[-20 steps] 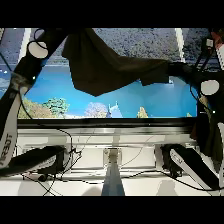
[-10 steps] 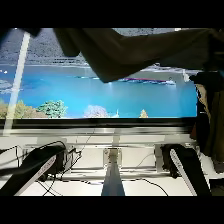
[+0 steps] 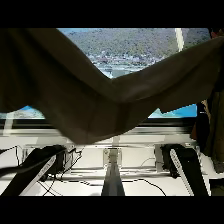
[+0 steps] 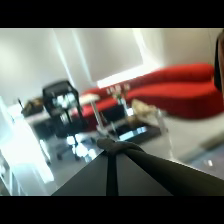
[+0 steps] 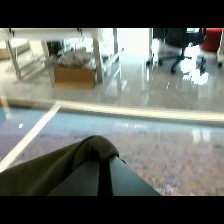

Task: Fold the clothes and pants, and hang the long-sleeved shirts on hangers.

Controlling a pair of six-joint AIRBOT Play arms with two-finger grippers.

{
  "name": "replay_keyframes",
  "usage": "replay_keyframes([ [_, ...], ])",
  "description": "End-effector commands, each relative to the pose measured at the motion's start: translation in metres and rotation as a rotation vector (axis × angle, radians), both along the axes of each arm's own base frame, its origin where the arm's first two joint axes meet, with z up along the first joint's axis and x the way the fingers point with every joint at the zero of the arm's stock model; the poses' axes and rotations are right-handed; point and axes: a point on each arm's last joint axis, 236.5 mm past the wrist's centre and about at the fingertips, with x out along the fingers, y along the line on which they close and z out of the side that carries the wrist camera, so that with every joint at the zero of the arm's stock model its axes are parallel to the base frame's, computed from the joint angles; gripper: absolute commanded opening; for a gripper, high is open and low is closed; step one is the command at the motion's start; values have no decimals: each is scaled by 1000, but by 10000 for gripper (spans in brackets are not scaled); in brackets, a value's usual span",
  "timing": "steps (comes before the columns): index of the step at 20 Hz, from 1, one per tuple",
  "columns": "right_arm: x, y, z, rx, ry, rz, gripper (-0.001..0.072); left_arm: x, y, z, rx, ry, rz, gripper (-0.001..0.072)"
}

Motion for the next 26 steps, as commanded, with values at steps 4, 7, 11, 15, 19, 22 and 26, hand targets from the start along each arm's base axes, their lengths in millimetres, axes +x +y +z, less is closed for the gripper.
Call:
replay_keyframes([
  [4,76,8,-117,-5,405,56,15,157,-54,-194,156,463,-16,14],
  [7,106,6,-173,1,558,57,15,207,-70,-325,231,707,-16,14],
  [11,126,6,-227,10,697,59,15,231,-87,-431,75,945,-8,14],
  [15,129,5,-236,11,720,59,15,233,-92,-437,-18,987,-14,285],
  [19,128,4,-236,5,718,57,15,216,-87,-406,-14,1001,-59,701],
  [22,128,-5,-241,-48,720,37,15,150,-83,-396,53,1206,-199,547],
  [26,129,-33,-253,-209,728,-26,15,65,-59,-414,52,1618,-263,282],
])
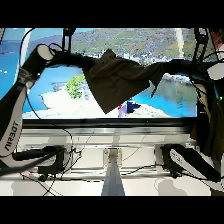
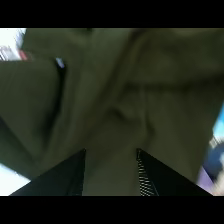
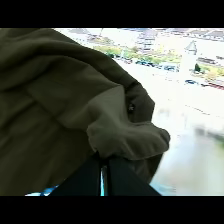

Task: Fold the clothes and pants, and hang the long-sleeved shirts on hangers.

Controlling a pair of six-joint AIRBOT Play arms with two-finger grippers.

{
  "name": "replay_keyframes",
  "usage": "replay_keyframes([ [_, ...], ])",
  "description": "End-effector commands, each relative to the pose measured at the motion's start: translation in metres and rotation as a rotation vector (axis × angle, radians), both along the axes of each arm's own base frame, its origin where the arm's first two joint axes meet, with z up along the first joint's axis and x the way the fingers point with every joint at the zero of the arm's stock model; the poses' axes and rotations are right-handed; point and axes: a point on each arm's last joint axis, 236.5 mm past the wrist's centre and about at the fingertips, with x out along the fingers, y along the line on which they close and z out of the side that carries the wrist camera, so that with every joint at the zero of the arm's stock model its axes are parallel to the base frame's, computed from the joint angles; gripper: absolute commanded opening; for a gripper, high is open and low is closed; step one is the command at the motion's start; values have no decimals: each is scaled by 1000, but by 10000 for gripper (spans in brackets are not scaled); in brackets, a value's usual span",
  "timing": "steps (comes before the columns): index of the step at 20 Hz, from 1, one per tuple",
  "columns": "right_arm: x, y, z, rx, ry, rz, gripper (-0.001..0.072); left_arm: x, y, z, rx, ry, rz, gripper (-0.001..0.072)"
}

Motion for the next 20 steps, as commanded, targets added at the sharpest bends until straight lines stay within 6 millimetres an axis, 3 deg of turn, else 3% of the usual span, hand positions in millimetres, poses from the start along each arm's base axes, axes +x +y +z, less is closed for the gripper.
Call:
replay_keyframes([
  [1,-1,-26,-12,-151,11,1,16,-81,15,-17,4,354,-64,17],
  [3,-4,-35,-29,-203,48,5,16,-109,10,-36,-34,449,-58,13],
  [7,-14,-32,-54,-189,123,15,15,-160,-11,-65,-203,616,11,13],
  [13,-17,-32,-57,-186,137,18,15,-187,-24,-102,-216,485,262,13],
  [15,-14,-32,-55,-187,121,13,15,-191,-32,-111,-209,452,281,52],
  [16,-12,-32,-54,-187,113,11,15,-185,-34,-113,-204,419,294,157],
  [18,-12,-32,-54,-185,113,11,16,-175,-35,-116,-200,379,321,535],
  [19,-12,-32,-54,-184,113,11,15,-170,-33,-119,-198,373,342,647],
  [20,-12,-32,-54,-185,113,10,15,-169,-32,-123,-201,389,362,647],
])
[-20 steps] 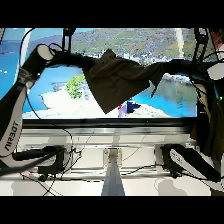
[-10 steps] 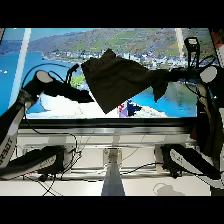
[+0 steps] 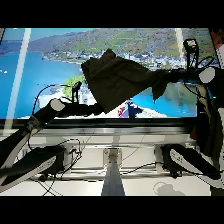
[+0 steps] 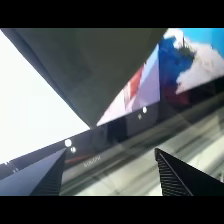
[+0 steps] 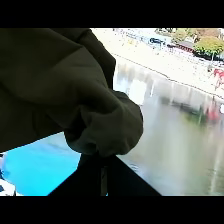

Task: Fold the clothes and pants, and hang the long-sleeved shirts on hangers.

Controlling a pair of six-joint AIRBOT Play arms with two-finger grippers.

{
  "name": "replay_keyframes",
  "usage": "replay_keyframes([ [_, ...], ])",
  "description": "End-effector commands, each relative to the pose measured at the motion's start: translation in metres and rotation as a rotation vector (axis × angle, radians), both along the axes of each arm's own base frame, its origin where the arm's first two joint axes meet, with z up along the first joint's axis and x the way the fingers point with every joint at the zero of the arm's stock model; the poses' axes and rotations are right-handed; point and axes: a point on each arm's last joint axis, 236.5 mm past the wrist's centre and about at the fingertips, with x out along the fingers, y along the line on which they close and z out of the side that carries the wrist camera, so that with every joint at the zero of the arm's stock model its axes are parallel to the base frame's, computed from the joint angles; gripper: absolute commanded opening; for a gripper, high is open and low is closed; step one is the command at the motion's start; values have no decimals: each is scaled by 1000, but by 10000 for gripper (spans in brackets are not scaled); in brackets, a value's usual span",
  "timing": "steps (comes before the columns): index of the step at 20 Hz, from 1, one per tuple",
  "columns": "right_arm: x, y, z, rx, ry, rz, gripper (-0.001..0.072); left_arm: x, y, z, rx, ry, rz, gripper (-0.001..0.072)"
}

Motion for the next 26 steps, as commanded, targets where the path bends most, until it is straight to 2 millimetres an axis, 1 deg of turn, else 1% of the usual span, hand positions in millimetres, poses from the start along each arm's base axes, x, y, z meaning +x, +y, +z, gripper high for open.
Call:
replay_keyframes([
  [1,1,0,0,2,-4,-2,15,12,4,-14,21,-4,92,641],
  [3,1,0,1,2,-5,-2,15,9,4,-27,35,42,98,642],
  [4,1,0,1,2,-5,-2,16,5,1,-32,19,88,117,641],
  [6,1,0,0,2,-5,-2,15,3,-6,-36,-23,158,159,641],
  [10,1,0,1,2,-6,-2,15,3,-10,-42,-41,198,186,641],
  [14,1,0,1,2,-6,-2,16,10,-15,-40,-55,203,196,637],
  [15,1,0,1,2,-6,-2,15,12,-17,-38,-58,199,195,604],
  [16,1,0,1,2,-5,-2,15,16,-19,-36,-61,193,194,509],
  [17,1,0,1,2,-5,-2,16,18,-21,-35,-62,191,190,454],
  [19,1,0,1,3,-5,-2,16,20,-24,-36,-61,194,187,454],
  [21,1,1,1,9,-5,-3,15,18,-24,-41,-56,210,183,454],
  [25,1,3,1,18,-6,-4,15,6,-30,-43,-59,244,147,451],
  [26,1,3,1,18,-6,-4,15,5,-32,-42,-59,243,140,405],
])
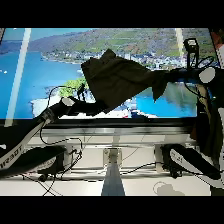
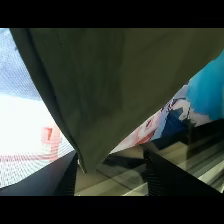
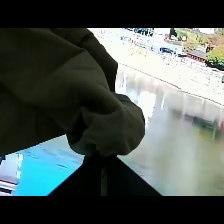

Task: Fold the clothes and pants, and hang the long-sleeved shirts on hangers.

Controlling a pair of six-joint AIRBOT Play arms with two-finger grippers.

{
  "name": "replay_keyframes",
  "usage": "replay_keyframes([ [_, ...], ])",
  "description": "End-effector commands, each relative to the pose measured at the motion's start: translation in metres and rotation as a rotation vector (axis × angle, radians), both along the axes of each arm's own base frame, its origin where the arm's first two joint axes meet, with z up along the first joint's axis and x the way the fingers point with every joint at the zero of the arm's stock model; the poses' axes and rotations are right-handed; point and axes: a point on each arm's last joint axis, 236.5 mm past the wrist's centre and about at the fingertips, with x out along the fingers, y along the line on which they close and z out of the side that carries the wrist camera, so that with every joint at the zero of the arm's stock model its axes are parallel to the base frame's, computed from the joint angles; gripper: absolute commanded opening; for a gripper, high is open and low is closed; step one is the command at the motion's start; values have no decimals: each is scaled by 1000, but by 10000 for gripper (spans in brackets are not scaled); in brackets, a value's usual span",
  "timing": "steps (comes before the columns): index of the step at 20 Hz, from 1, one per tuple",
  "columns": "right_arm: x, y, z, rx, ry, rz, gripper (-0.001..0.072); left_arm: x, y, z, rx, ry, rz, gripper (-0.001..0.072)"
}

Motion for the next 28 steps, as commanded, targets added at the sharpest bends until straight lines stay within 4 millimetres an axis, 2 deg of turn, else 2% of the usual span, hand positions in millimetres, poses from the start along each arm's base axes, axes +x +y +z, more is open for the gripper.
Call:
replay_keyframes([
  [1,0,1,0,4,1,0,16,-8,-7,0,-6,12,-31,319],
  [3,0,1,0,4,1,0,15,-8,-8,0,-6,9,-27,32],
  [6,0,1,0,5,2,0,16,7,-6,2,-13,-10,41,14],
  [8,0,2,2,9,-4,-1,16,22,-8,13,-37,-32,79,14],
  [9,0,2,7,11,-13,0,16,35,-10,24,-49,-73,75,13],
  [10,1,2,15,10,-30,1,16,49,-10,41,-63,-141,55,13],
  [11,4,2,28,9,-62,1,15,70,-9,66,-77,-241,39,12],
  [13,9,2,64,6,-146,2,15,111,3,130,-94,-469,29,11],
  [15,11,2,108,3,-248,2,15,142,28,202,-81,-700,40,12],
  [17,8,4,159,9,-366,3,15,155,61,269,-39,-884,78,13],
  [20,-10,10,237,39,-550,8,16,141,109,357,26,-1116,155,12],
  [23,-45,21,316,92,-739,26,15,103,149,434,70,-1326,266,13],
  [25,-75,23,370,111,-894,26,15,67,182,493,94,-1500,413,13],
  [27,-112,22,418,110,-1049,18,15,17,221,554,178,-1726,583,13],
  [28,-132,21,438,116,-1120,15,16,-7,238,576,210,-1812,664,13],
])
